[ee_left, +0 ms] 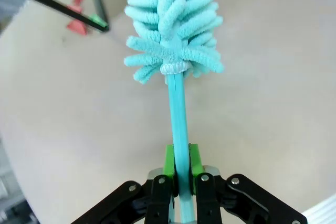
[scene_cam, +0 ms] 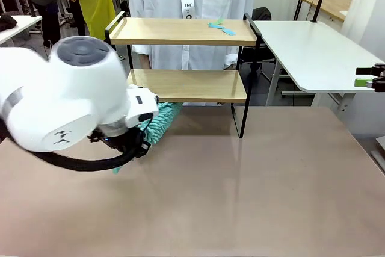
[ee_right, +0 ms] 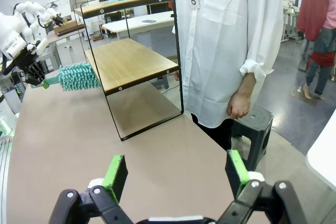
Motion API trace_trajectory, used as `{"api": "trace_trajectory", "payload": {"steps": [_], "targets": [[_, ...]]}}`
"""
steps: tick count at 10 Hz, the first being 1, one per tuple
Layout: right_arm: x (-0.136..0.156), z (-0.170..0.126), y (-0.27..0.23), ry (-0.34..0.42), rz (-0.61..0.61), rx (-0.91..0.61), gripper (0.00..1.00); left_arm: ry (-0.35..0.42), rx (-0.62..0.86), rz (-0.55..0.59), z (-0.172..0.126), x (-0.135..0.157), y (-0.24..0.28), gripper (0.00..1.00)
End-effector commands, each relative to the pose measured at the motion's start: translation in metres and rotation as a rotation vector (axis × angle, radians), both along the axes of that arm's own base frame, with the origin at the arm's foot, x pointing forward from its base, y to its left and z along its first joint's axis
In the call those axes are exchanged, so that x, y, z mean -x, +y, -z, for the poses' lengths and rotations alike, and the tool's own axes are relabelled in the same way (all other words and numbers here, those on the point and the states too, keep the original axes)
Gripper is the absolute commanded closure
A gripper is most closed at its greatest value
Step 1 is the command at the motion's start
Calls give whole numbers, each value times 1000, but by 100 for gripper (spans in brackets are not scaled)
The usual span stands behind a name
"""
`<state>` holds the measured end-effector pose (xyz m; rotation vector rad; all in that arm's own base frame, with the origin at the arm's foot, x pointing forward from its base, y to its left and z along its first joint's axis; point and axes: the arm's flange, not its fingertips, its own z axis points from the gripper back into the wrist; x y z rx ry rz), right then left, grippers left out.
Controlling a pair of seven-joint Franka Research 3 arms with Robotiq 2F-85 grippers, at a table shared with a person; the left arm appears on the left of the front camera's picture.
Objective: Clean the shelf.
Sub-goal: Clean the specific section of the Shelf indicated by the human with the Duster.
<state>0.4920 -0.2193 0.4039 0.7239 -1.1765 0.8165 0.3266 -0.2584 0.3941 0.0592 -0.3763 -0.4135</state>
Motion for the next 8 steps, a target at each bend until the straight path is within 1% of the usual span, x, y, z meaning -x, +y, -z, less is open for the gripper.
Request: {"api": "trace_trajectory", "payload": {"steps": [1,2,3,4,5,6,7,8], "targets": [[0,-3,1,-4,-3,5,0,69,145,166,-7,0,35,87],[0,-3,1,-4,-3,5,0,84,182,250,-5,2,39,87],[0,-3,1,-4,-3,5,0,119,196,329,-2,1,44,87],[0,-3,1,-4,-3,5,0,130,184,398,-2,1,49,87],[0,-3,1,-4,-3,5,0,120,187,468,-5,3,56,87],[0,-3,1,-4,-3,5,0,89,205,530,-11,3,64,87],[0,-3,1,-4,-3,5,0,77,204,577,-17,5,72,87],[0,-3,1,-4,-3,5,0,84,183,652,-23,5,79,87]]}}
